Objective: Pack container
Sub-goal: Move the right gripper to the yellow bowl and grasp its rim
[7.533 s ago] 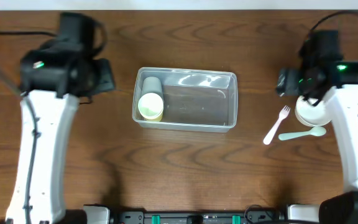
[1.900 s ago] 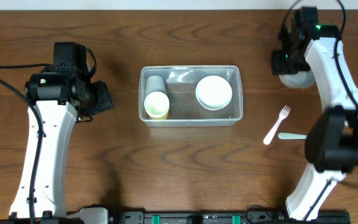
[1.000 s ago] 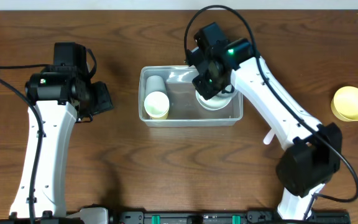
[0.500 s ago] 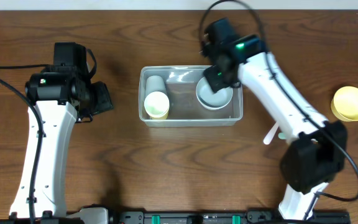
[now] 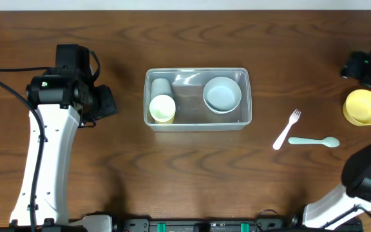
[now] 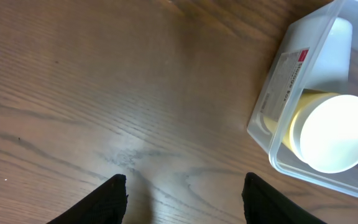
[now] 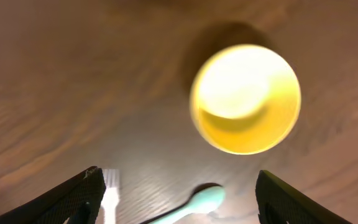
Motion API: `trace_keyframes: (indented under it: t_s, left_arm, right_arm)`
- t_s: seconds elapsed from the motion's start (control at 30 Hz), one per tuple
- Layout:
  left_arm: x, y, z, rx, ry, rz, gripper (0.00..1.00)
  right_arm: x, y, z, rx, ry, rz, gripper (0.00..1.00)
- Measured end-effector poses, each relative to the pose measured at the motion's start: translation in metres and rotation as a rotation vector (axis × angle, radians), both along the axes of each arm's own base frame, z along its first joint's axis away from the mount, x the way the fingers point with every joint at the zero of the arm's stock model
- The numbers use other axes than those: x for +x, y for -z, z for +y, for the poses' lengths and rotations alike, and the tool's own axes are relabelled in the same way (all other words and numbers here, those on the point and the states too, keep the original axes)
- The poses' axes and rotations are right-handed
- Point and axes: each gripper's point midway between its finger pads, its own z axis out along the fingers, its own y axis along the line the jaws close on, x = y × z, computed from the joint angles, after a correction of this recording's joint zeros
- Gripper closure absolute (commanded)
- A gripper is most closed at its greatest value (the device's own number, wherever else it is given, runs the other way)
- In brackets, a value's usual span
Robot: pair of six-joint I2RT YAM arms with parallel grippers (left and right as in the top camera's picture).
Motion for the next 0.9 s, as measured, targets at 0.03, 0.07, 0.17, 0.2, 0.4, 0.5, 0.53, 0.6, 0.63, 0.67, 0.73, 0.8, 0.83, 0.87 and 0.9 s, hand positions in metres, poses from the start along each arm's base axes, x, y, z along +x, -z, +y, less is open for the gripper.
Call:
trace_keyframes:
  t_s: [0.03,0.07,0.17,0.2,0.4,0.5,0.53,0.6,0.63,0.67,0.73,0.8,0.83,0.87,0.9]
  left_arm:
    - [0.000,0.000,0.000,0.001,0.000,0.000,0.39]
    - [0.000,0.000,0.000,0.000,0.000,0.000,0.39]
    - [0.000,0.000,0.000,0.000,0.000,0.000,0.39]
    - [0.000,0.000,0.000,0.000,0.000,0.000,0.39]
    - [0.000,0.000,0.000,0.001,0.000,-0.001,0.39]
    - [0.000,0.000,0.000,0.000,0.000,0.000,0.39]
    - [0.000,0.000,0.000,0.000,0.000,-0.001,0.39]
    - [0.000,0.000,0.000,0.000,0.000,0.000,0.39]
    - [0.000,0.000,0.000,0.000,0.000,-0.001,0.39]
    - [0.000,0.000,0.000,0.000,0.000,0.000,0.39]
    - [0.000,0.000,0.000,0.000,0.000,-0.001,0.39]
    - [0.000,0.000,0.000,0.000,0.000,-0.001,0.39]
    - [0.000,0.000,0.000,0.000,0.000,-0.001,0.39]
    - [0.000,0.000,0.000,0.000,0.000,-0.001,0.39]
    - [0.000,0.000,0.000,0.000,0.000,-0.001,0.39]
  right_arm:
    - [-0.003,0.010,-0.008,0.020,0.021,0.018,0.20]
    - [-0.006,0.022,-0.016,0.043,0.039,0.039,0.21]
    - [-0.013,0.056,-0.028,0.100,0.072,0.108,0.21]
    - [-0.015,0.066,-0.030,0.115,0.077,0.128,0.21]
    - [-0.020,0.119,-0.027,0.192,0.082,0.233,0.21]
    - [-0.022,0.134,-0.024,0.214,0.081,0.264,0.23]
    - [-0.022,0.138,-0.024,0.220,0.080,0.270,0.26]
    - [-0.023,0.142,-0.023,0.227,0.074,0.281,0.33]
    - [-0.023,0.144,-0.022,0.231,0.073,0.284,0.42]
    - [-0.024,0.145,-0.022,0.233,0.068,0.288,0.49]
    - [-0.024,0.145,-0.021,0.235,0.065,0.289,0.63]
    - [-0.024,0.145,-0.021,0.237,0.064,0.289,0.75]
    - [-0.024,0.145,-0.020,0.240,0.063,0.287,0.81]
    - [-0.023,0.145,-0.020,0.243,0.064,0.286,0.85]
    - [-0.023,0.145,-0.018,0.251,0.067,0.282,0.90]
